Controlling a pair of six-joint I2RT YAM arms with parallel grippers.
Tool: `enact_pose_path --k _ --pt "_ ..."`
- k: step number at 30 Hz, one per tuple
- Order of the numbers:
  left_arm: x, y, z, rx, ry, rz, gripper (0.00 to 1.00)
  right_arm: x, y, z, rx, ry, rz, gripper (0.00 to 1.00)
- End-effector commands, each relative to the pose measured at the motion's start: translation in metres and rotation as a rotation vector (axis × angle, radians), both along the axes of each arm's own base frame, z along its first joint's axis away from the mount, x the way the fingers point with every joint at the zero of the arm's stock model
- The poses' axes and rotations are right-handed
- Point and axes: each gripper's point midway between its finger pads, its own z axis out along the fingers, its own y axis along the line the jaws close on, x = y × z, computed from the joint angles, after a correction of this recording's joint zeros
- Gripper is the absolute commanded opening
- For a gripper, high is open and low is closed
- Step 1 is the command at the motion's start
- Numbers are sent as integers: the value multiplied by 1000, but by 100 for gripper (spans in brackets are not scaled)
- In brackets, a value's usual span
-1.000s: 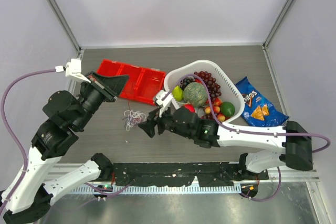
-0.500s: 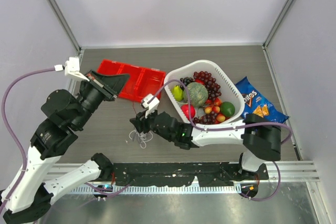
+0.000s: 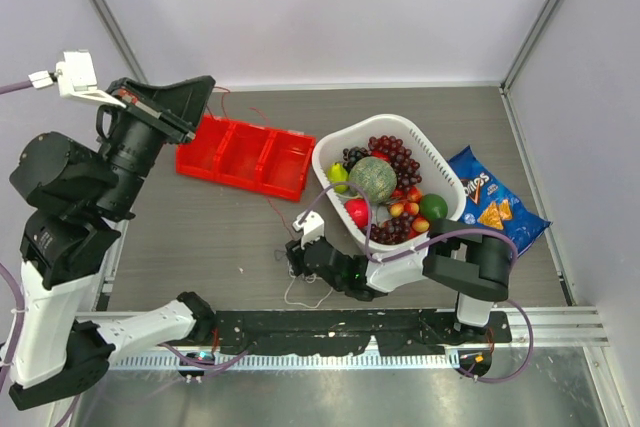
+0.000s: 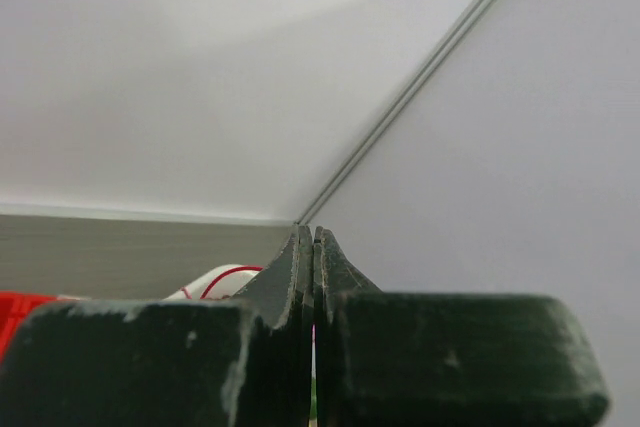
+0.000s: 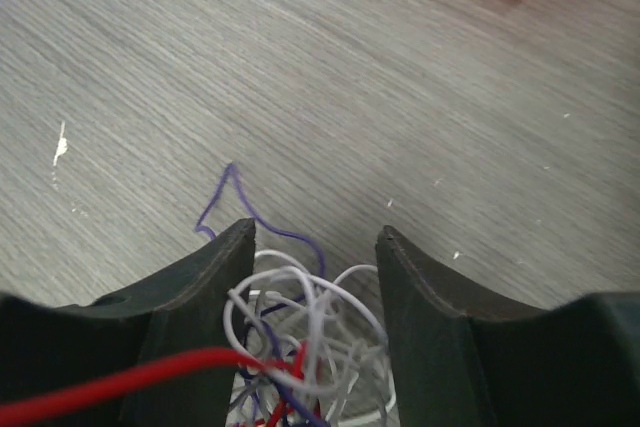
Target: Untangle the cables
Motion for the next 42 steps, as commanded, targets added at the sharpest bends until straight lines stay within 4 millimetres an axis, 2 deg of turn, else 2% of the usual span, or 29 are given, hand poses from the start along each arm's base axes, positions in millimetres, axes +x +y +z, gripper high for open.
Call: enact_pose_path --k 1,3,11,18,22,24,27,30,31,32,35,37,38,39,42 --pt "-2 14 26 15 -75 58 0 11 -6 22 44 -52 -74 59" --pt "-10 24 41 -2 -108 71 0 9 -8 19 44 -50 -65 65" --pt "-23 48 72 -22 -183 134 0 7 -15 20 54 -62 -57 78" --pt "-37 54 109 -65 -257 117 0 7 -20 -4 20 -44 -66 79" --pt "-51 80 130 -113 -308 179 0 7 -23 -2 24 -51 -74 80" --pt "-55 88 135 -146 -324 199 0 9 -24 -2 16 -63 -77 80" --pt "-51 84 129 -161 -313 192 0 8 -22 -2 6 -59 -69 80" --pt "-37 73 111 -132 -247 192 0 0 -13 11 47 -41 -10 80" --pt "-30 67 102 -117 -219 190 0 -5 -9 25 80 -44 25 80" --pt "-26 62 95 -112 -197 181 0 -7 -8 30 91 -42 45 82" --pt "-11 47 72 -104 -132 160 0 -20 4 66 144 -63 160 85" --pt "-6 41 65 -105 -115 152 0 -21 12 92 161 -89 193 85" --pt "-4 39 63 -105 -109 150 0 -20 16 104 167 -100 201 85" --pt "-2 37 62 -99 -103 152 0 -22 24 126 192 -127 229 85" --pt "0 36 62 -91 -96 154 0 -29 41 159 225 -167 323 85"
